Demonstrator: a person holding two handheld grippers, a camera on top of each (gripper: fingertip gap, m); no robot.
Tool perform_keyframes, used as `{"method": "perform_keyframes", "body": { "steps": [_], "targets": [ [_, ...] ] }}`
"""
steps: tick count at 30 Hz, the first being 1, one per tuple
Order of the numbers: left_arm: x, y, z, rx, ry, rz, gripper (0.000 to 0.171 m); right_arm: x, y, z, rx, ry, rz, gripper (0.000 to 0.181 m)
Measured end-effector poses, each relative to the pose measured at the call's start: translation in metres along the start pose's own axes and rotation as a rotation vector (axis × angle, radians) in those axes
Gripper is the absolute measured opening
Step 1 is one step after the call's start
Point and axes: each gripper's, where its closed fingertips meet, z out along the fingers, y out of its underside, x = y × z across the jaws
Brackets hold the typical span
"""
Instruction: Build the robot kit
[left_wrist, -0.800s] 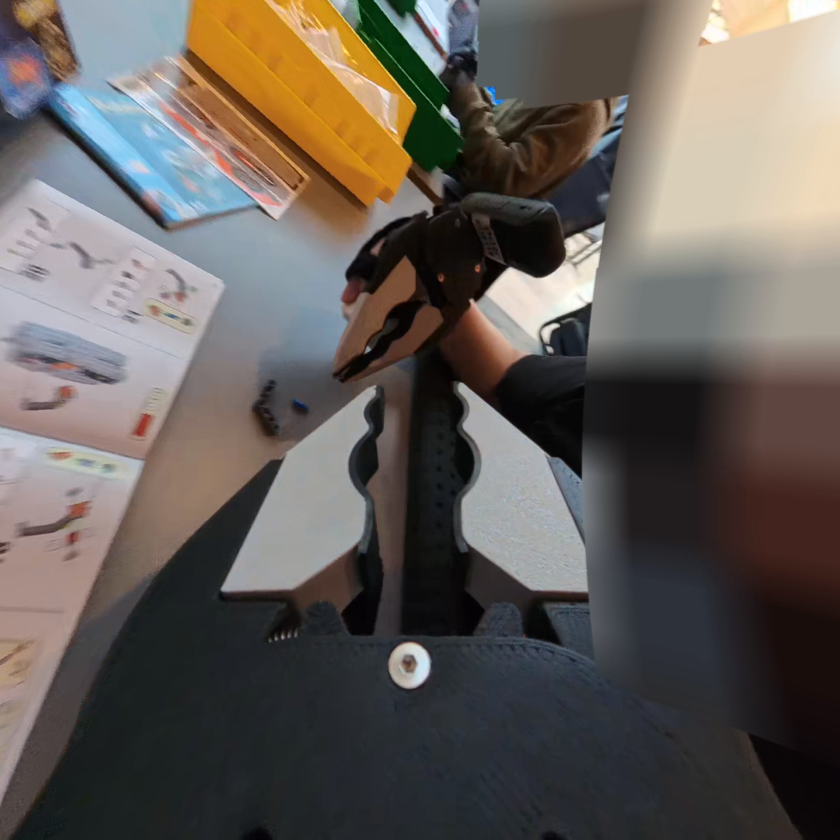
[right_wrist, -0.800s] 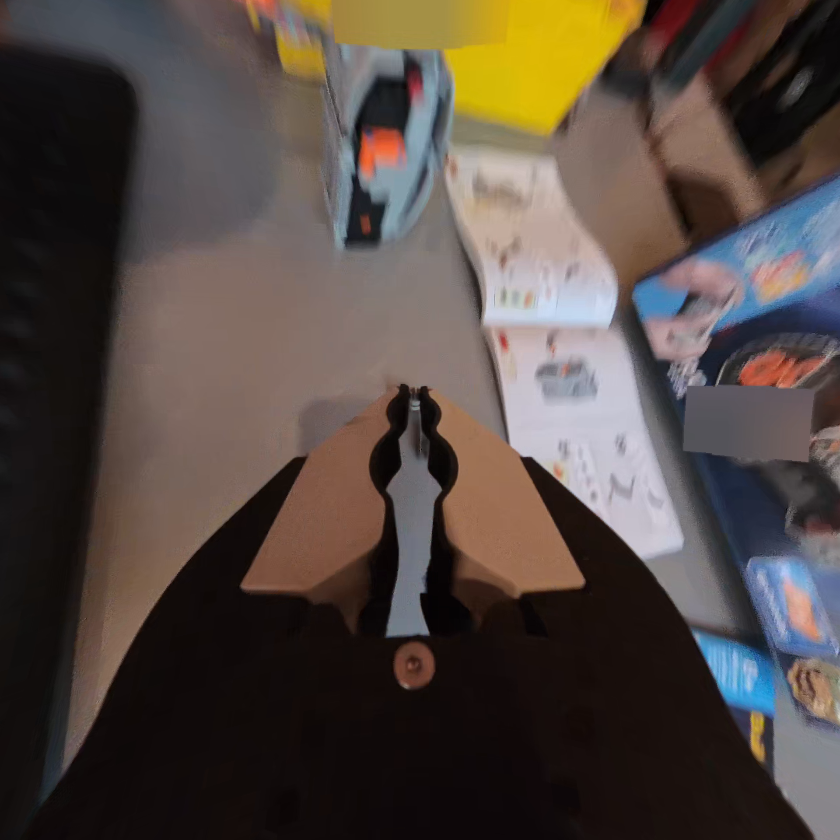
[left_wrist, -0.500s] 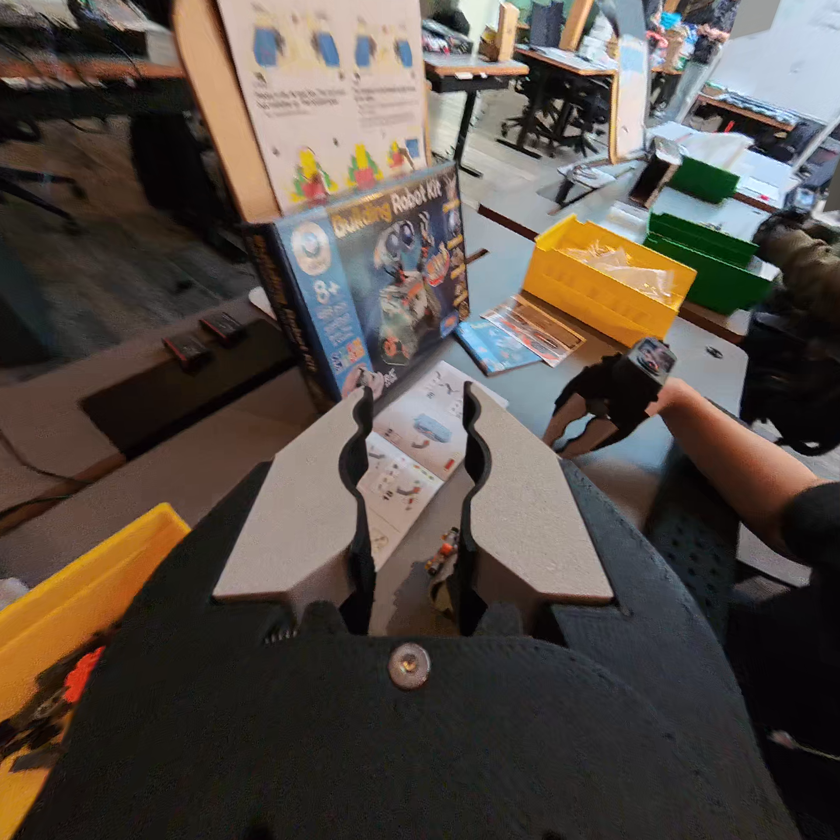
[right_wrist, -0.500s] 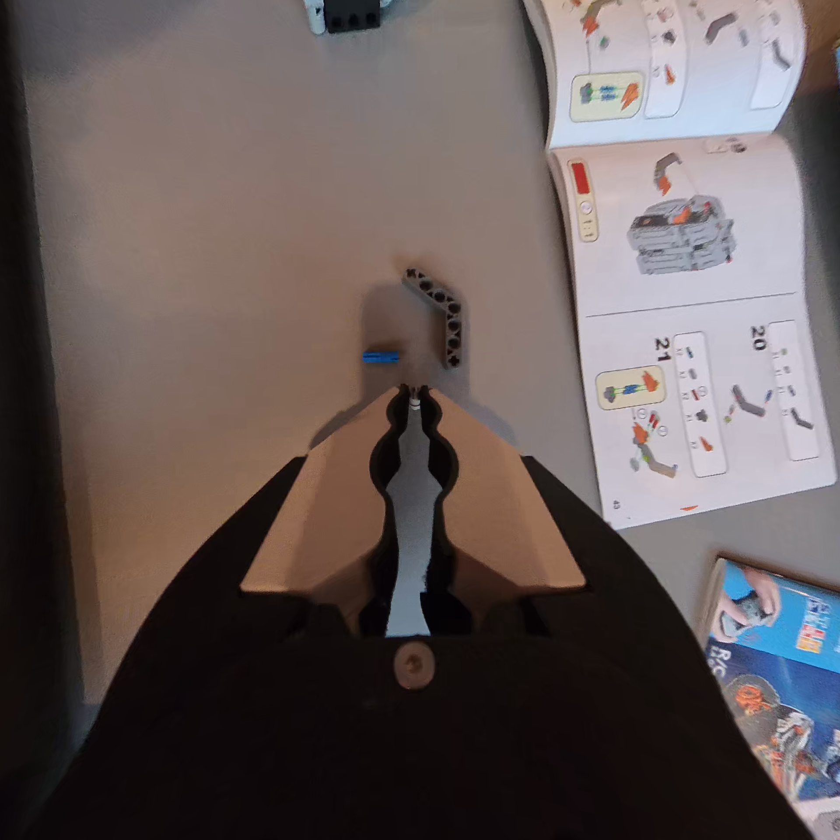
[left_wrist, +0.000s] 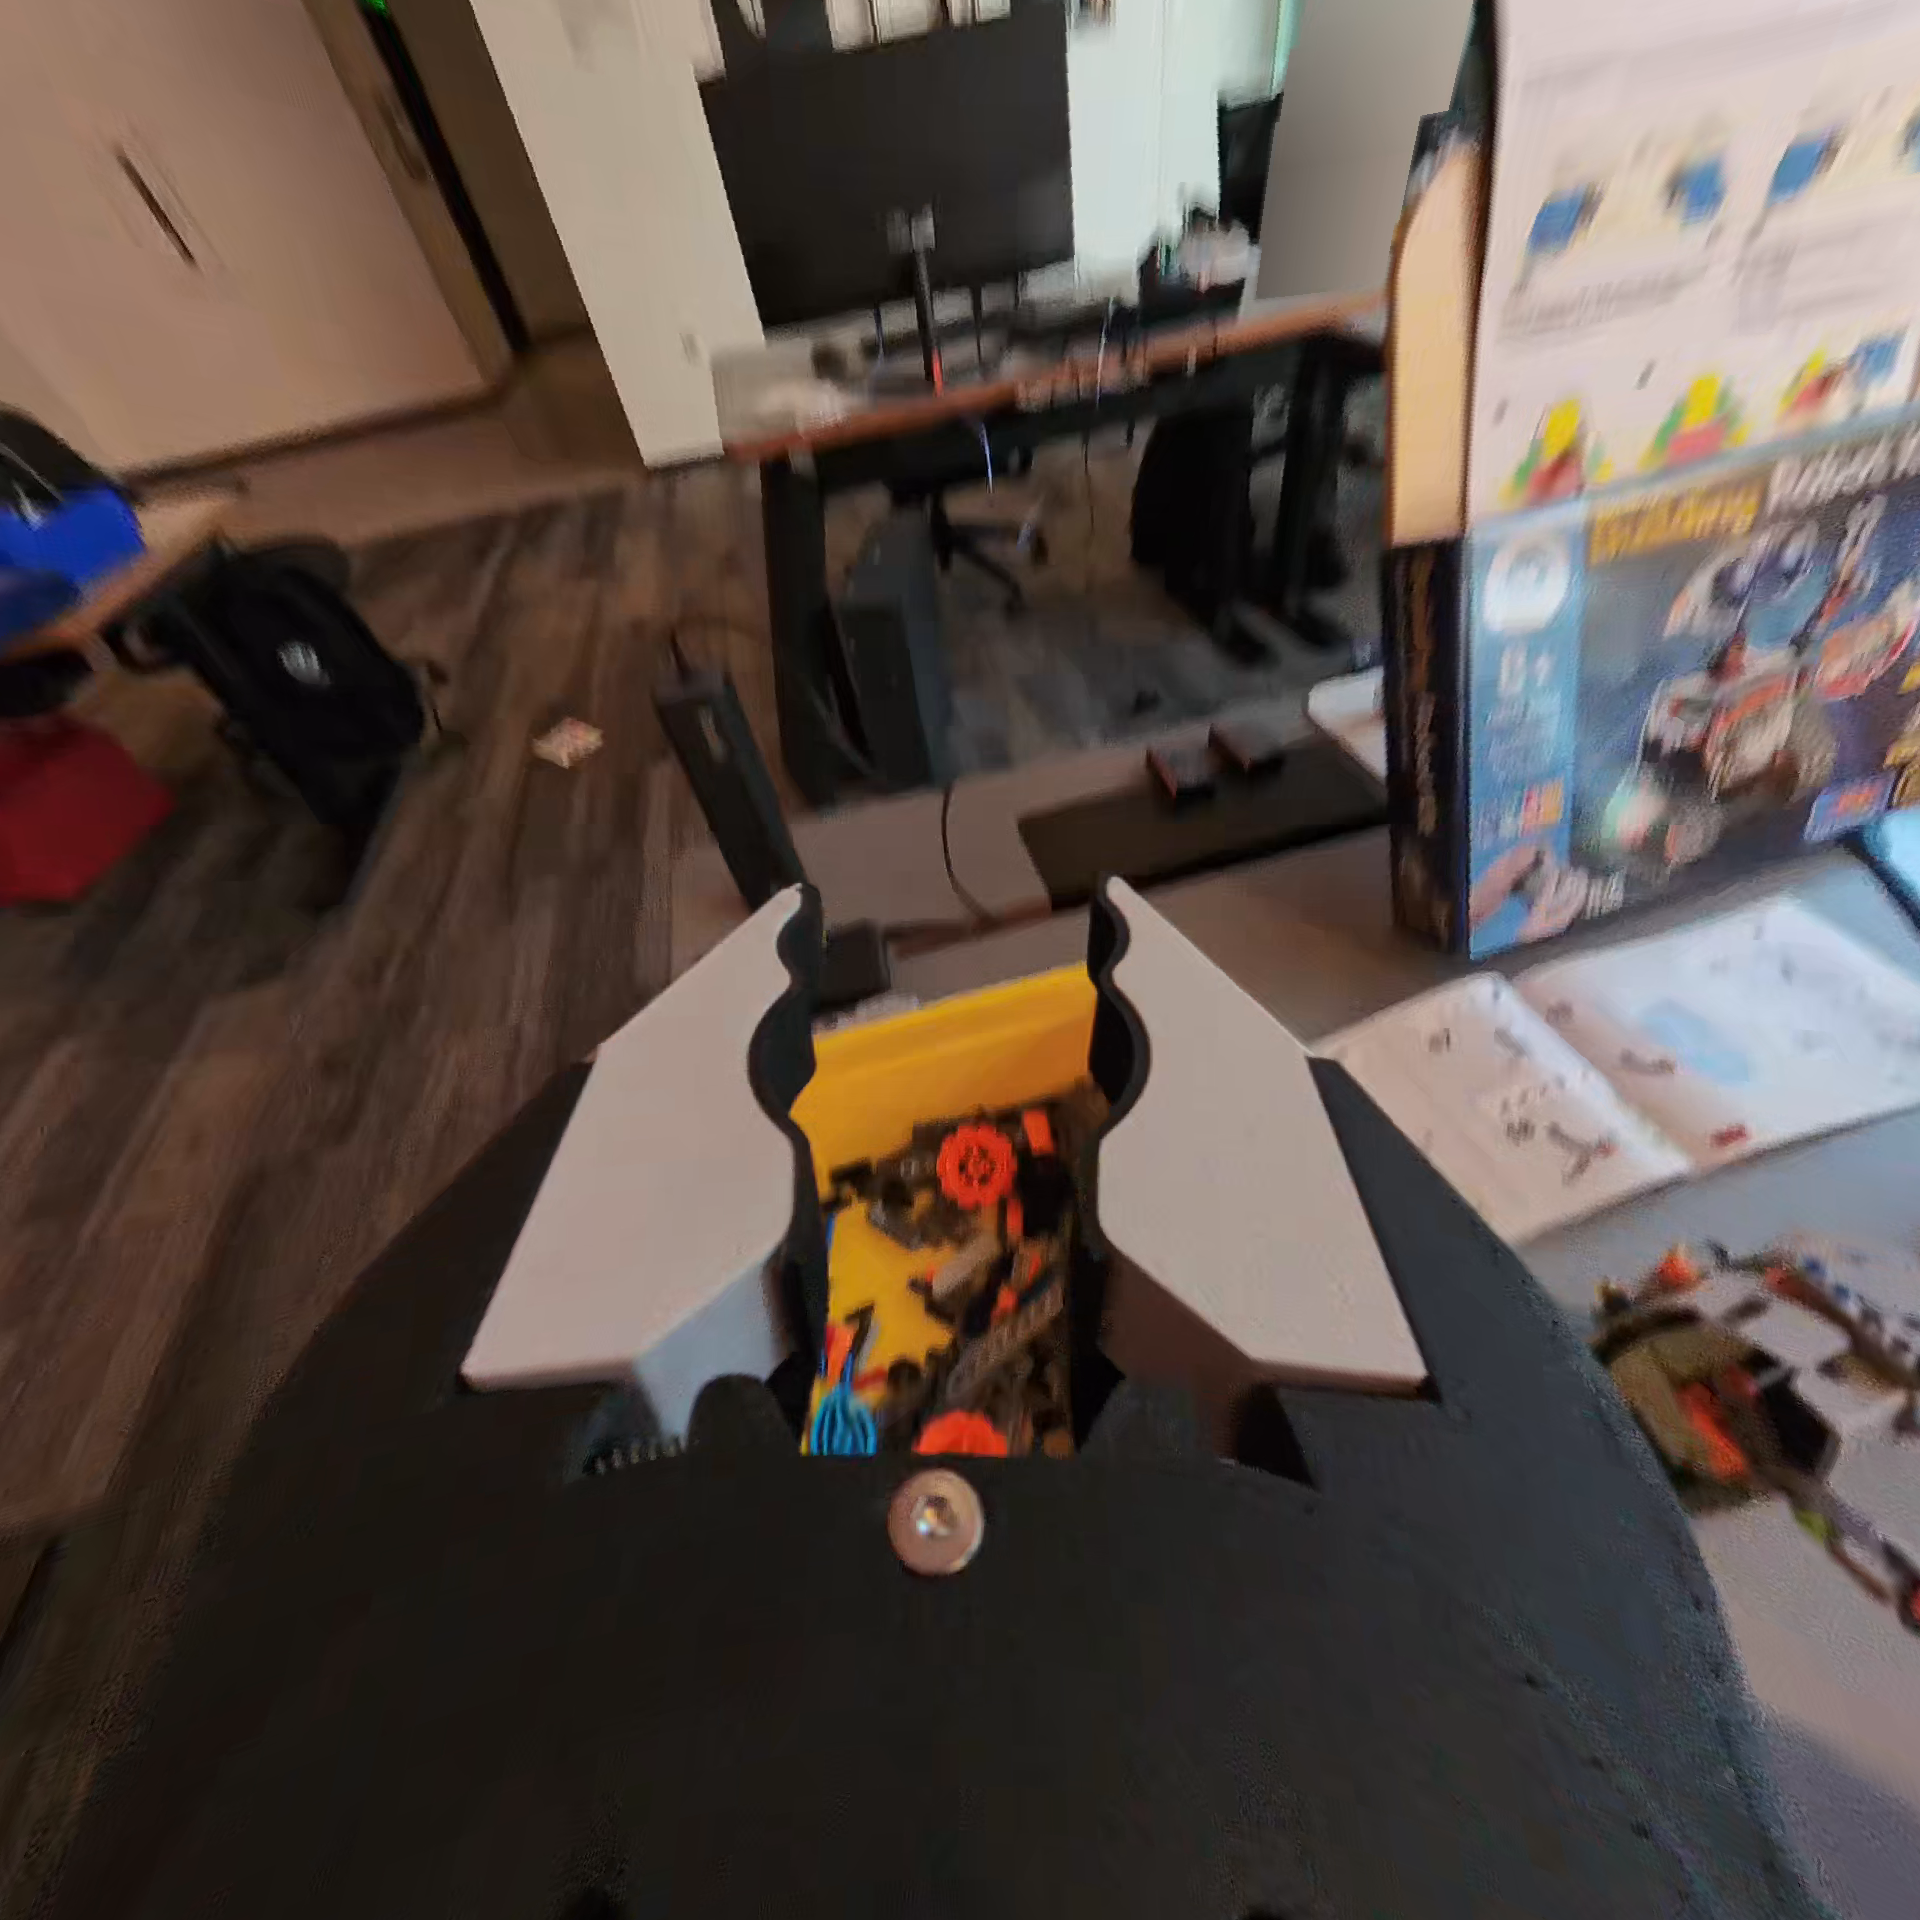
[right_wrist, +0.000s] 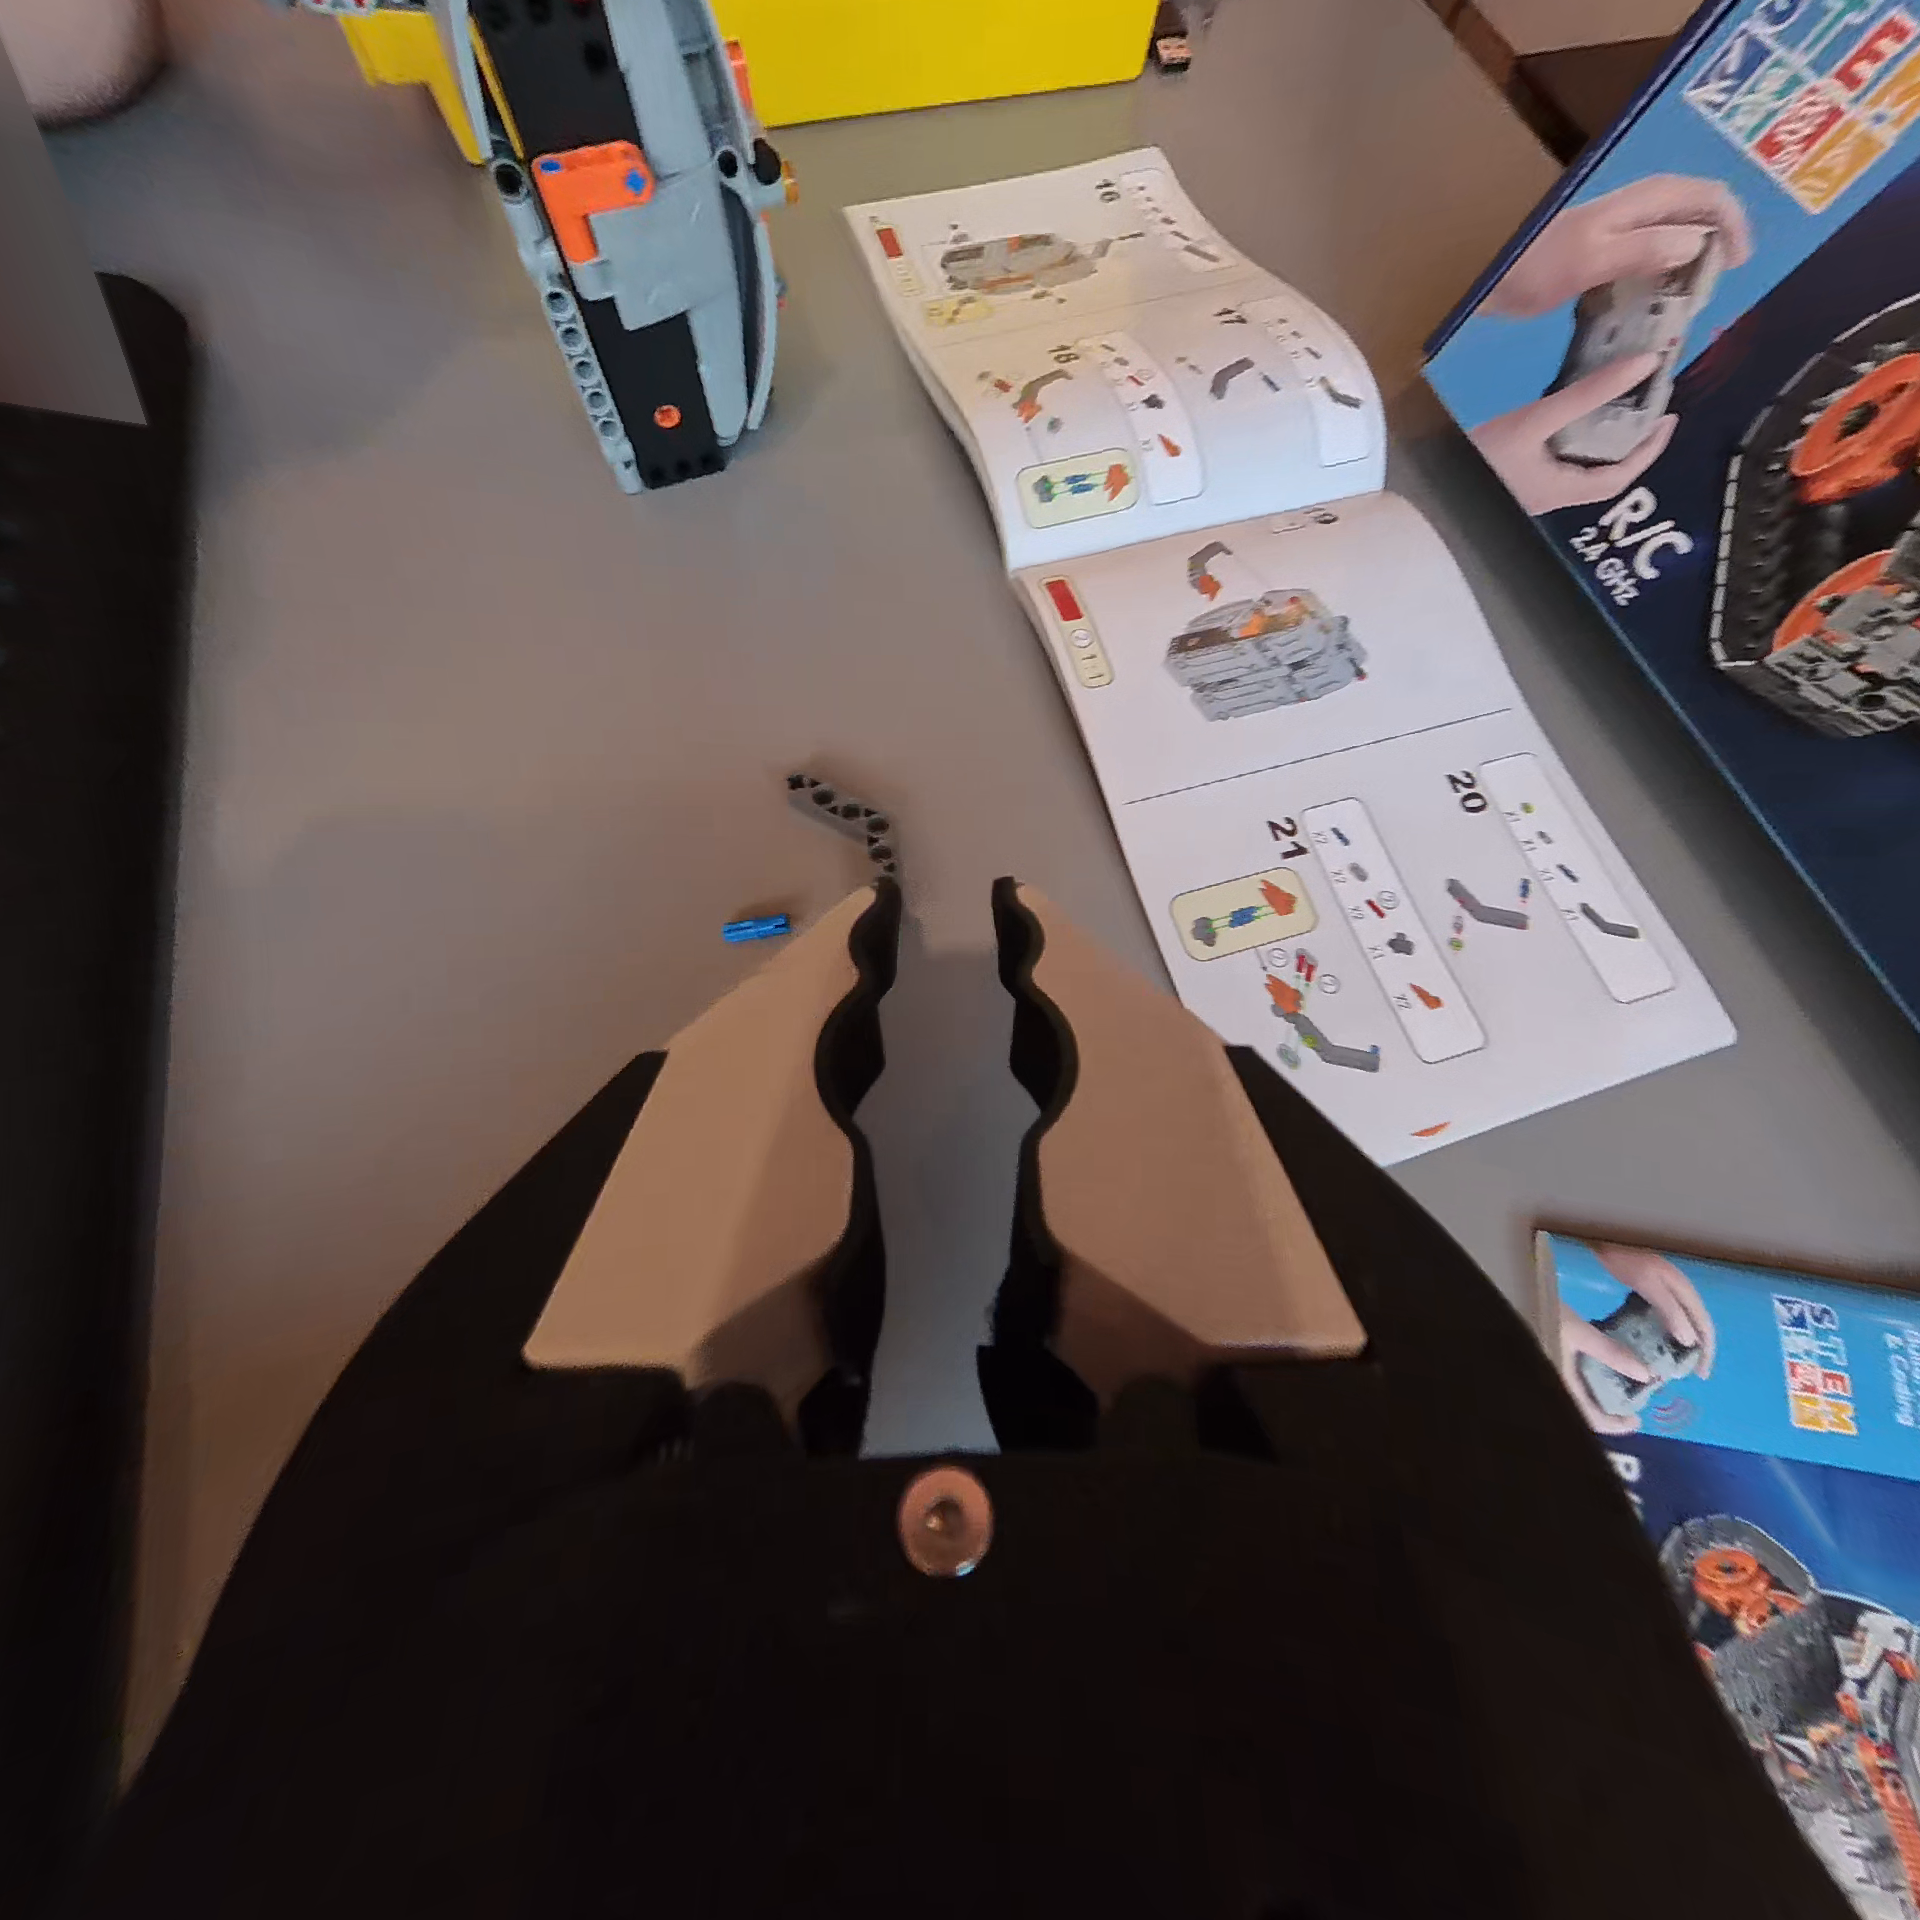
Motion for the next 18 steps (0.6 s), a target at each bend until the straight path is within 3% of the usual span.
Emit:
{"method": "perform_keyframes", "body": {
  "steps": [3,7,13,16,18],
  "targets": [
    [-0.018,0.040,0.022,-0.203,-0.024,0.002,0.054,0.004,0.005,0.003,-0.024,0.020,-0.007,0.019],
    [-0.028,0.093,0.050,-0.474,-0.035,0.032,0.045,0.005,0.010,0.005,-0.056,0.035,-0.020,0.019],
    [0.009,0.172,0.083,-0.828,0.245,-0.012,0.035,0.008,0.014,0.003,-0.076,0.052,-0.022,0.019],
    [0.015,0.188,0.106,-0.843,0.313,-0.004,0.033,0.008,0.016,0.003,-0.092,0.058,-0.032,0.019],
    [0.018,0.194,0.123,-0.824,0.329,0.002,0.046,0.008,0.017,0.003,-0.103,0.060,-0.040,0.019]
  ]
}}
